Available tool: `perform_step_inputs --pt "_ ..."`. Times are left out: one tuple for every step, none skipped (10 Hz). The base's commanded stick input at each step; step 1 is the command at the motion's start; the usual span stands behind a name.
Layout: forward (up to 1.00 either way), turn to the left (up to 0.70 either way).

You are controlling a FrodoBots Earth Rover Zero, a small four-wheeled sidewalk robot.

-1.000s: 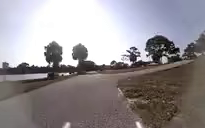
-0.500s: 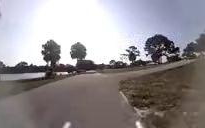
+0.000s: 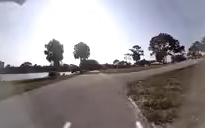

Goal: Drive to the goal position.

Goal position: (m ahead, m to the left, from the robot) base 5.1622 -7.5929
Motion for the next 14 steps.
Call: perform_step_inputs --pt "1.00 0.00" --pt "1.00 0.00" --pt "1.00 0.00" --pt "1.00 0.00" --pt "1.00 0.00" --pt "1.00 0.00" --pt "1.00 0.01" --pt "1.00 0.02" --pt "1.00 0.02" --pt "1.00 0.02" --pt "1.00 0.01" --pt "1.00 0.00" --pt "1.00 0.00" --pt "1.00 -0.07"
